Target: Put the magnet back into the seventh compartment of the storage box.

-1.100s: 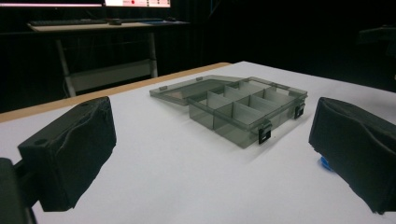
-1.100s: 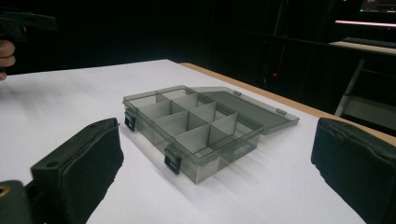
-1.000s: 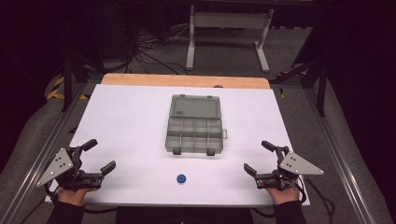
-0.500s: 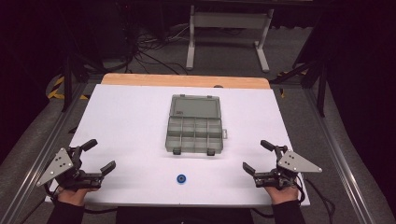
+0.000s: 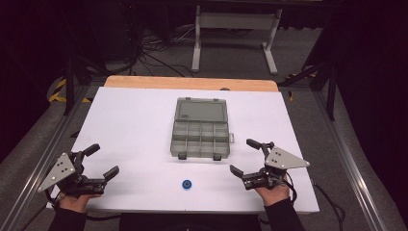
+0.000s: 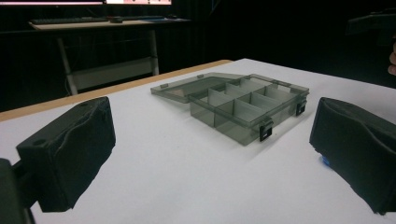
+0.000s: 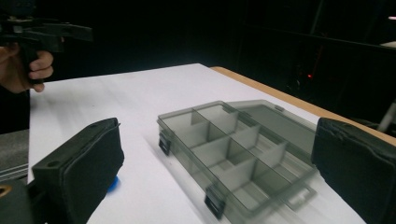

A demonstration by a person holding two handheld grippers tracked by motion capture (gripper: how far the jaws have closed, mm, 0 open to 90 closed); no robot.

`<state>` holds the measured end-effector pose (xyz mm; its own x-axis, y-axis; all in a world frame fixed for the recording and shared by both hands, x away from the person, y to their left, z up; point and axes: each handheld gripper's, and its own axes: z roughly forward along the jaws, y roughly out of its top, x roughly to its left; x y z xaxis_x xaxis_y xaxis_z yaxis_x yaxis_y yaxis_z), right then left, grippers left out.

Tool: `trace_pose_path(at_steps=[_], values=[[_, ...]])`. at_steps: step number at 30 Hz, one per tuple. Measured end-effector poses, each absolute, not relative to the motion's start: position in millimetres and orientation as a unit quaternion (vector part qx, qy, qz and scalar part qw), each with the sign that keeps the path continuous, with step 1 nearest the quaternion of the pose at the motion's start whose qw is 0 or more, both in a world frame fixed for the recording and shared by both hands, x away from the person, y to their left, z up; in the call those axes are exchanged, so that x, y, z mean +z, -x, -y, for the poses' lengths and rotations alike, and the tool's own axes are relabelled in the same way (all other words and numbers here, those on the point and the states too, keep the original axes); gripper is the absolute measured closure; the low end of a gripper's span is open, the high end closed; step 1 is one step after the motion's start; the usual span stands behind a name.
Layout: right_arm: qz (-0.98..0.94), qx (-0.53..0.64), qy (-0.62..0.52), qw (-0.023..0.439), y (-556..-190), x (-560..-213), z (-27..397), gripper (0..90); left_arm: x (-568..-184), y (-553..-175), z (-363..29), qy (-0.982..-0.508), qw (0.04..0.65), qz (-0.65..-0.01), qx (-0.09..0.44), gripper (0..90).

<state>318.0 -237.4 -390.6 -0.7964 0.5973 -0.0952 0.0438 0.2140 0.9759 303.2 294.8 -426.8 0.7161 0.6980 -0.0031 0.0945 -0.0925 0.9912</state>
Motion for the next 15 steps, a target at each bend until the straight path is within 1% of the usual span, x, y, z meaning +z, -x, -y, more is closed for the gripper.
trace_pose_path(at_steps=[6, 13, 15], values=[[-0.749, 0.594, -0.199, 0.215, -325.0, -386.8, 217.0, 2.6, -427.2, -303.9, -294.6, -0.696, 0.611, -0.285, 0.246, 0.6], [-0.756, 0.586, -0.197, 0.213, -327.2, -385.1, 203.3, 2.4, -427.6, -304.6, -293.5, -0.698, 0.61, -0.283, 0.244, 0.7], [-0.761, 0.588, -0.185, 0.204, -328.4, -384.6, 196.1, 2.4, -427.8, -304.8, -293.4, -0.7, 0.609, -0.283, 0.243, 0.8]])
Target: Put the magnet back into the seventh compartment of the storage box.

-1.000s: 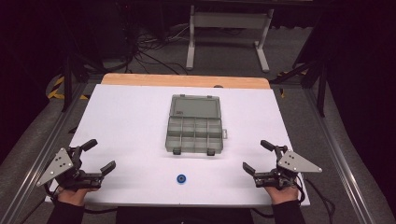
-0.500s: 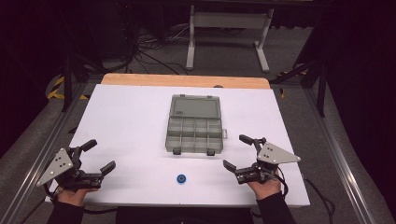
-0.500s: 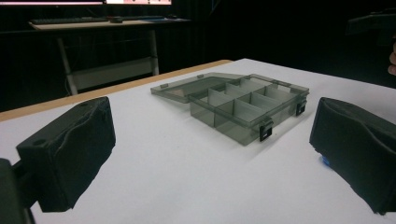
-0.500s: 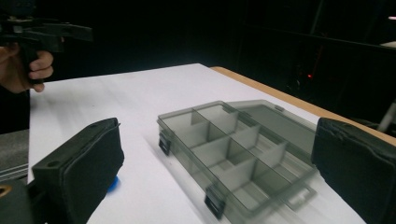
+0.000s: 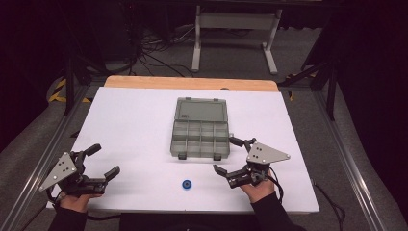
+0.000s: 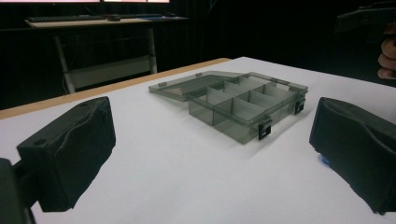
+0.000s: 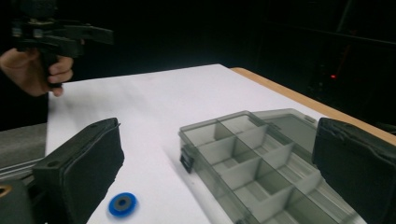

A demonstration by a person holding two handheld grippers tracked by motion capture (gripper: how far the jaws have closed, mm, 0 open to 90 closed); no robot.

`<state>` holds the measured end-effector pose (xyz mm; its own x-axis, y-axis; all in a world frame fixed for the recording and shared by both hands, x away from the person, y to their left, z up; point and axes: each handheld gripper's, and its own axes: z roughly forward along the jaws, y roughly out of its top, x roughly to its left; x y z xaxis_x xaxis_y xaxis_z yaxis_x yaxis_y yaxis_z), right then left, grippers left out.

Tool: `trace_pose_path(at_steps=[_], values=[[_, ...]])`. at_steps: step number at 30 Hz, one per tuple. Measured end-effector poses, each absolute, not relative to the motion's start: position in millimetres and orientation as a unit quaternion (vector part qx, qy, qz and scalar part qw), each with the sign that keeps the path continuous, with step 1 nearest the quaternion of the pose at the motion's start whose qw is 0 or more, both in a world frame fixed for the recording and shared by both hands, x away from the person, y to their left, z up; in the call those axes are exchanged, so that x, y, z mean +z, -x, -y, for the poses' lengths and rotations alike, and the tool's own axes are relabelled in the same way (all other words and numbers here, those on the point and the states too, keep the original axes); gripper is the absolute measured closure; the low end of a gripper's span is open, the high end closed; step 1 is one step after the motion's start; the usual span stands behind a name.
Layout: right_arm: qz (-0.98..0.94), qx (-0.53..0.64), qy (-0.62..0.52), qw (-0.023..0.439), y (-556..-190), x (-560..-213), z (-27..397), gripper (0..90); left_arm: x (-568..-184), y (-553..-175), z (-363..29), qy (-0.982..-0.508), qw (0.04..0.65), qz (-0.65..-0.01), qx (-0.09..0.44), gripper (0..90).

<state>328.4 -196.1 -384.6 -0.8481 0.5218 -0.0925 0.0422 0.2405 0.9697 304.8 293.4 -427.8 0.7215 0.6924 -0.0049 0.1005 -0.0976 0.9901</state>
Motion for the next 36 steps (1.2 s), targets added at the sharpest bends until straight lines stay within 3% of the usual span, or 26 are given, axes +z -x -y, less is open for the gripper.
trace_pose_path(at_steps=[13, 17, 31, 36], values=[[-0.779, 0.575, -0.184, 0.172, -335.9, -379.3, 174.1, 5.8, -427.9, -304.9, -294.5, -0.701, 0.609, -0.282, 0.242, 0.8], [-0.807, 0.542, -0.183, 0.145, -338.6, -374.5, 166.7, 2.6, -427.9, -304.5, -294.9, -0.699, 0.61, -0.284, 0.242, 0.8], [-0.901, 0.396, -0.15, 0.097, -347.8, -356.7, 144.1, 12.6, -428.3, -305.6, -294.0, -0.698, 0.611, -0.284, 0.241, 0.8], [-0.919, 0.355, -0.154, 0.079, -350.7, -354.2, 135.7, 11.9, -428.0, -305.1, -294.7, -0.7, 0.61, -0.284, 0.24, 0.8]])
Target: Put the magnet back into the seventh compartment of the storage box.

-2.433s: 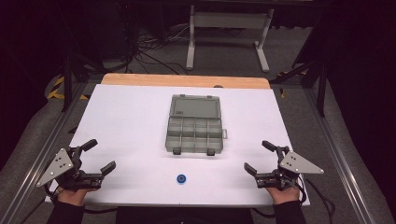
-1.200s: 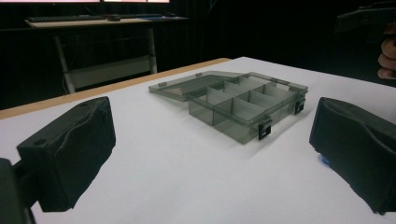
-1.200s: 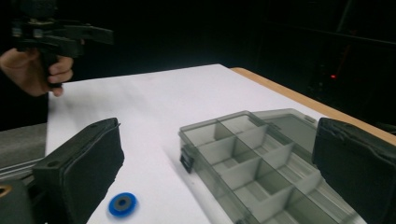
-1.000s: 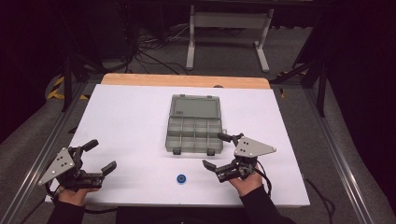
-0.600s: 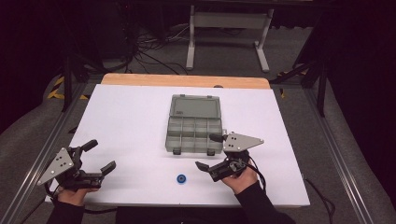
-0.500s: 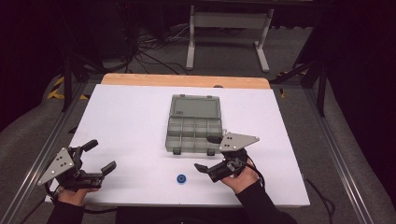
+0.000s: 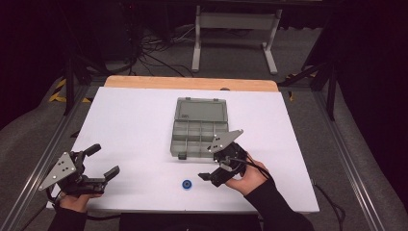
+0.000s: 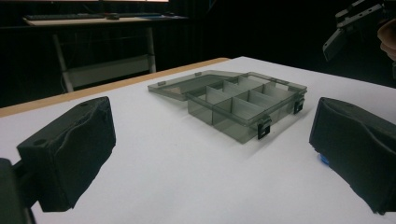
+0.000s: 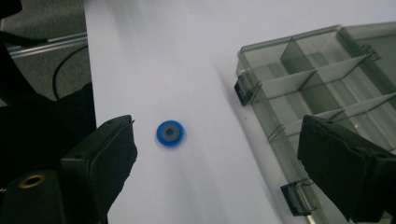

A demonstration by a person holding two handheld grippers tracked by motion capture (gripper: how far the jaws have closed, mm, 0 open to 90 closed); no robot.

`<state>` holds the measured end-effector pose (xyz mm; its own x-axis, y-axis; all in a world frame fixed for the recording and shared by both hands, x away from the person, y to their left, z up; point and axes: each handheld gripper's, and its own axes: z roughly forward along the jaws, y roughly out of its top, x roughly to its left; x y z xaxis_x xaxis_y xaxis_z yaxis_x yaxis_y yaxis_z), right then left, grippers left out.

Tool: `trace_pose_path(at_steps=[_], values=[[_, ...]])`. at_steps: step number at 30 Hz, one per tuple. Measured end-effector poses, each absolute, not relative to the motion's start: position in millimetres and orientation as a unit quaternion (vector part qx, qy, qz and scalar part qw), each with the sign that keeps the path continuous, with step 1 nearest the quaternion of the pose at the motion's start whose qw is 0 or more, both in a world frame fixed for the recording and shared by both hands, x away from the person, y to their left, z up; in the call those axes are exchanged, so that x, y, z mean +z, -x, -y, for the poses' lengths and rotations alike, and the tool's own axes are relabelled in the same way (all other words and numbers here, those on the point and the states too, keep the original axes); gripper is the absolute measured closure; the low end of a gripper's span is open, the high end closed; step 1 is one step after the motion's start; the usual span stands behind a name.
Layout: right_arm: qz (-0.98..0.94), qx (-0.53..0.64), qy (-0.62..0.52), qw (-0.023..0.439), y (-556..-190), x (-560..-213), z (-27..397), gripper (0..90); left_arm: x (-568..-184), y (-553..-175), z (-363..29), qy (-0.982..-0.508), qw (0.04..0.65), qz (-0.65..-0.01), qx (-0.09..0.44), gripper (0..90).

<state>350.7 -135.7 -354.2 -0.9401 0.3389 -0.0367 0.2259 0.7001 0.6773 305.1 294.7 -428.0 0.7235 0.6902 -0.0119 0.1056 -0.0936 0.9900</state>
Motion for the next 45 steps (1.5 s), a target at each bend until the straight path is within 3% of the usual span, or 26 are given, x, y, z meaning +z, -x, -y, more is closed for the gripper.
trace_pose_path(at_steps=[21, 45], values=[[-0.967, 0.184, -0.165, 0.067, -359.0, -354.7, 107.2, 14.9, -428.1, -305.4, -294.6, -0.699, 0.611, -0.284, 0.24, 0.8], [-0.98, 0.156, -0.124, 0.014, -362.8, -386.6, 61.7, 18.2, -428.2, -305.8, -295.7, -0.7, 0.61, -0.283, 0.239, 0.8]])
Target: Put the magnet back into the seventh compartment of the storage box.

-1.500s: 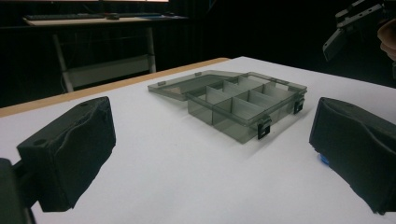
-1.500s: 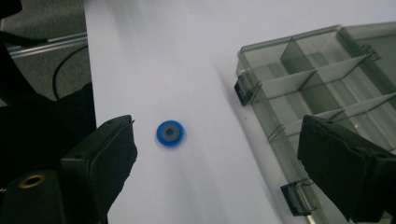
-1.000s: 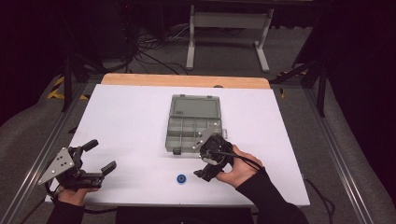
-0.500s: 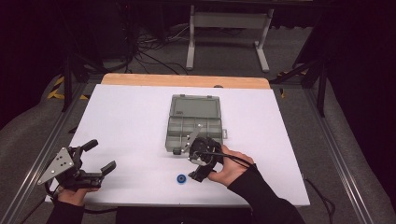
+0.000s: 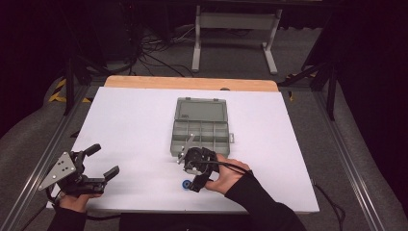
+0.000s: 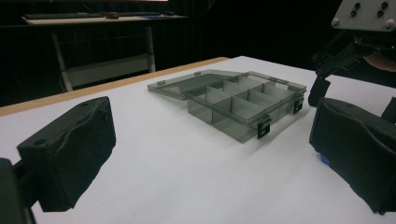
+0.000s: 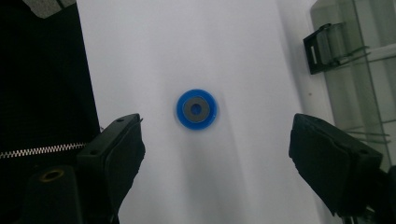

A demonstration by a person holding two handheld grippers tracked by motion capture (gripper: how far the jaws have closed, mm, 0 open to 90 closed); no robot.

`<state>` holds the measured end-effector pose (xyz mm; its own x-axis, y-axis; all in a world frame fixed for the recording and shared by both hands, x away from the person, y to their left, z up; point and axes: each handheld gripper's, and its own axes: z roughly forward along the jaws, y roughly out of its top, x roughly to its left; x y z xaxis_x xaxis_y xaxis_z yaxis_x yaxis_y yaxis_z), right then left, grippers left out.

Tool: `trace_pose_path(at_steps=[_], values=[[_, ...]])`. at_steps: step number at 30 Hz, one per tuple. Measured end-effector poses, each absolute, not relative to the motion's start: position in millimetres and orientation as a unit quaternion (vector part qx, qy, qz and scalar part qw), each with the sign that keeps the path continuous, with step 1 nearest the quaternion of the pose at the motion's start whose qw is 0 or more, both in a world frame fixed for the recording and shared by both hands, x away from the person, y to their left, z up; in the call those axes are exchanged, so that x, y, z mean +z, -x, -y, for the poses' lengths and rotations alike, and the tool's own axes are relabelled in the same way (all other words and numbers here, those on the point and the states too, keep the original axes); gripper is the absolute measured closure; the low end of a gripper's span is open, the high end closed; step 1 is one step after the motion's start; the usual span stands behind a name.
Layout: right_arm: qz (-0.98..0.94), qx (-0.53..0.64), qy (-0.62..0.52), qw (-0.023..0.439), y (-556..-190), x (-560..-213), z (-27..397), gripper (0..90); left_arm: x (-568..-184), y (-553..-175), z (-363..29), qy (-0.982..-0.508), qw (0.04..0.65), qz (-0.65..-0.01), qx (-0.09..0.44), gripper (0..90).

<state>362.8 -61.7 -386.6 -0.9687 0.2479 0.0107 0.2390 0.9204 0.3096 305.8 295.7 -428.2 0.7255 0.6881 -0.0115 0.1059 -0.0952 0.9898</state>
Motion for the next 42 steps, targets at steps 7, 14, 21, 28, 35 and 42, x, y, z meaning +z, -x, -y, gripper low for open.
trace_pose_path(at_steps=[7, 14, 21, 28, 35, 42], values=[[-0.982, 0.147, -0.117, 0.004, -363.6, -398.0, 54.0, 18.2, -428.2, -305.8, -296.0, -0.7, 0.61, -0.284, 0.238, 0.9], [-0.985, 0.135, -0.107, -0.008, -362.3, -409.1, 47.5, 19.9, -428.4, -306.1, -296.0, -0.7, 0.611, -0.286, 0.236, 0.8], [-0.986, 0.126, -0.11, -0.013, -361.3, -416.9, 43.0, 21.5, -428.5, -306.1, -296.0, -0.7, 0.611, -0.286, 0.236, 0.9], [-0.987, 0.118, -0.105, -0.014, -361.2, -424.8, 38.4, 22.9, -428.4, -306.0, -296.2, -0.699, 0.611, -0.286, 0.237, 0.8], [-0.987, 0.121, -0.102, -0.005, -361.8, -426.6, 36.7, 38.7, -428.5, -306.3, -296.2, -0.699, 0.611, -0.287, 0.236, 0.8], [-0.988, 0.122, -0.094, 0.012, -360.8, -426.5, 35.7, 52.7, -428.6, -306.3, -295.9, -0.7, 0.611, -0.286, 0.235, 0.9]])
